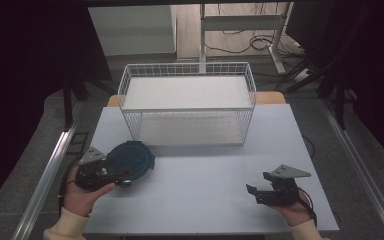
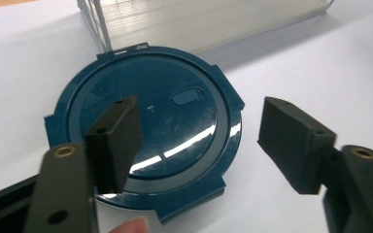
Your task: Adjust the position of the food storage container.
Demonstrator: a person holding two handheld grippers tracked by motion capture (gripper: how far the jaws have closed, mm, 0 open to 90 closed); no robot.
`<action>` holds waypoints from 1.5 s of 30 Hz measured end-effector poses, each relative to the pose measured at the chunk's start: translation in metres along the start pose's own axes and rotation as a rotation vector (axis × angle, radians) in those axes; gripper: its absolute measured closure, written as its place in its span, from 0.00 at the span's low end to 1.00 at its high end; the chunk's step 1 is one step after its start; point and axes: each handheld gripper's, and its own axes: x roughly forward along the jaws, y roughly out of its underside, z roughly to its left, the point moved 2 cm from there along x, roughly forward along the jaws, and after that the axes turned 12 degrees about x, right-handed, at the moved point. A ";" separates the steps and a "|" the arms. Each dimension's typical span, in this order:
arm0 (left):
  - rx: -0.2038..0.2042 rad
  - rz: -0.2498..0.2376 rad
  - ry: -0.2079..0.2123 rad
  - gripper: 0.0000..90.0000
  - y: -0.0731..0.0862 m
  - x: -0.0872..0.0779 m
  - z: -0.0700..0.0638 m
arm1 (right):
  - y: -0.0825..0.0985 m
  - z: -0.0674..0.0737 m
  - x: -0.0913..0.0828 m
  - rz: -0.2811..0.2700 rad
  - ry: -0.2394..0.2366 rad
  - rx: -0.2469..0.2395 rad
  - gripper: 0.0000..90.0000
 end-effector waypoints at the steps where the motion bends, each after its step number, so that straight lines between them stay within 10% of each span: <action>1: 0.001 0.005 -0.008 0.39 -0.001 -0.001 0.001 | 0.000 0.001 0.000 -0.001 0.001 -0.004 0.23; 24: -0.062 0.126 -0.104 0.80 0.008 0.009 0.068 | 0.002 -0.003 0.004 0.028 0.039 0.017 0.22; 45: -0.065 0.278 -0.088 0.99 -0.006 0.073 0.117 | 0.003 -0.002 0.002 0.010 0.043 0.002 0.22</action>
